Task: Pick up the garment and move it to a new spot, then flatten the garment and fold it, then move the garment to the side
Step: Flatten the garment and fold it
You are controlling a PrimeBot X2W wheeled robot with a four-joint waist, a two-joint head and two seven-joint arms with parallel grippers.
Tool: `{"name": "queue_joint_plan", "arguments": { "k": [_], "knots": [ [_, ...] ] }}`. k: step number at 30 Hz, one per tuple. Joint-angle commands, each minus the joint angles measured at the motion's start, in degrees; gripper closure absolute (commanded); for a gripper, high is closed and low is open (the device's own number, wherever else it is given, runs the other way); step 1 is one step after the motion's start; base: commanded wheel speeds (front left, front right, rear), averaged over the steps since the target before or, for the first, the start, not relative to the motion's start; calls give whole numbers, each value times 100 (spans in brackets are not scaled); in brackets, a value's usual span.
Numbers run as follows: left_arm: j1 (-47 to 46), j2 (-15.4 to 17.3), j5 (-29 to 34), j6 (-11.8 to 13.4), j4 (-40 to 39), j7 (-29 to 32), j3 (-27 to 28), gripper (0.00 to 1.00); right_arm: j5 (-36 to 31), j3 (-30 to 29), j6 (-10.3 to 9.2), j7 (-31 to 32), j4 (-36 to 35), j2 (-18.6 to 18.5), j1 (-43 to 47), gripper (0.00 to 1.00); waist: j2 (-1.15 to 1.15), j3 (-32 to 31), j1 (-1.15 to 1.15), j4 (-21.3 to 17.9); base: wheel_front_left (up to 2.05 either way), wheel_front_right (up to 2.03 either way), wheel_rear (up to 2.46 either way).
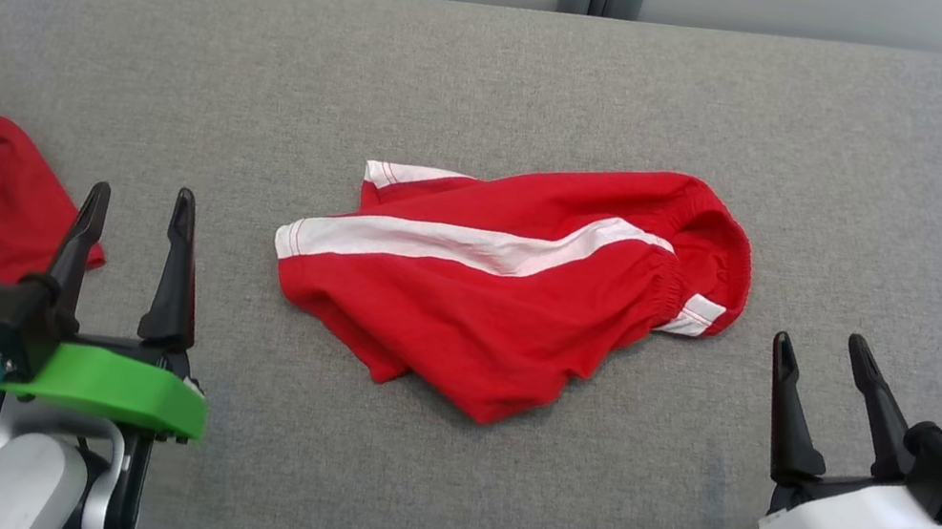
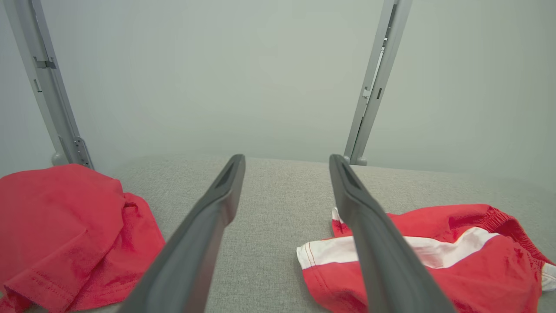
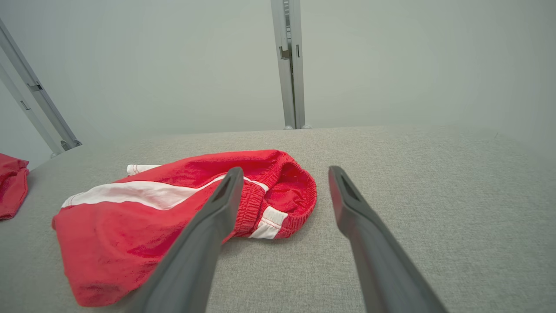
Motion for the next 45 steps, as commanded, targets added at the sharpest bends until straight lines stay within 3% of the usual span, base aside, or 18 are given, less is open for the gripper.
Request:
{"name": "queue_joint_plan", "arguments": {
  "k": [1,6,13,17,33,45],
  "knots": [
    [158,-25,107,12,-50,-16,35,0,-22,7,-6,24,-9,-3,102,0,0,-116,0,49,0,0,0],
    [663,-270,580,-205,-325,-11,455,0,6,25,-6,79,35,32,304,0,0,-334,0,67,0,0,0],
    [1084,-437,978,-607,52,-12,676,0,7,31,-6,143,109,78,518,0,0,-598,0,28,0,0,0],
    [1161,-459,1122,-700,315,-12,641,0,3,58,-6,261,135,80,579,0,0,-655,0,19,0,0,0],
    [924,-589,1013,-942,736,2,537,0,72,-23,-6,380,76,-16,526,0,0,-597,0,198,0,0,0],
    [347,-763,713,-1334,973,787,172,0,316,-1,-6,275,388,-406,-134,0,0,-139,0,304,0,0,0]
  ]
}}
